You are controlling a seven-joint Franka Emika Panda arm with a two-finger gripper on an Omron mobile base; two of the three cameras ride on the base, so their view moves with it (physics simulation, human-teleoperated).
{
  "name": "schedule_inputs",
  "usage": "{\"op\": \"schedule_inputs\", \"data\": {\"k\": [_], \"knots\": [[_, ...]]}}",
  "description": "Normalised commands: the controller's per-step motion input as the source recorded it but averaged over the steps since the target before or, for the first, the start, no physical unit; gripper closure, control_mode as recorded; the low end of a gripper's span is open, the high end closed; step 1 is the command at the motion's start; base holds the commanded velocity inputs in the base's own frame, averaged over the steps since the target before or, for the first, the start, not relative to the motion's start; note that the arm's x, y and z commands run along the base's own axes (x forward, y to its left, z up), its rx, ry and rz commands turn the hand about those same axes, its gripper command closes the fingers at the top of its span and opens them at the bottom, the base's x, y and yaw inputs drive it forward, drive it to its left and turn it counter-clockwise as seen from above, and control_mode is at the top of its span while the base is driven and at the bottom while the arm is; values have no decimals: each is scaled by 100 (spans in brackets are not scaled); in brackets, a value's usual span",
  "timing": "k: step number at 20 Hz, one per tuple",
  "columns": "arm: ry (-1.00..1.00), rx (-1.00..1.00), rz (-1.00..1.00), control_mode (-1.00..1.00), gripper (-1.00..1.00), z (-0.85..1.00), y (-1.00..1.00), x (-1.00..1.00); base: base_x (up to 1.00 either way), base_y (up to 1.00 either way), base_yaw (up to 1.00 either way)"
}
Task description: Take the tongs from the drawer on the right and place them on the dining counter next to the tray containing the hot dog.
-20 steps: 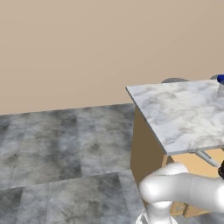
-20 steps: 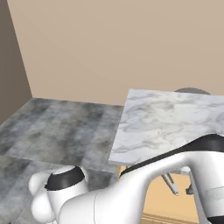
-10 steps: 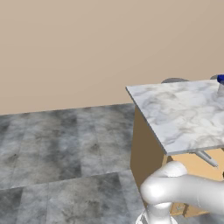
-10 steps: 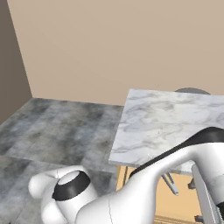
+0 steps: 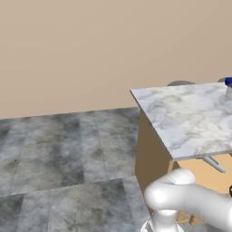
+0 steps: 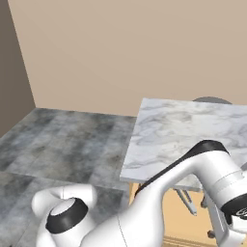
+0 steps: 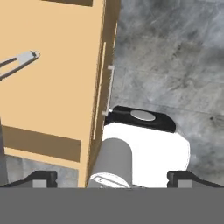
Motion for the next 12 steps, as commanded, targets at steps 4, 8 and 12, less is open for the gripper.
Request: {"op": "schedule_inputs", "data": {"k": [4, 8, 12], "knots": [[2, -1, -8, -100, -100, -73, -3, 0, 0, 0, 0], [0, 1, -11, -100, -100, -33, -4, 5, 0, 0, 0], [0, 0, -6, -100, -100, 0, 0, 34, 0, 0, 0]]}}
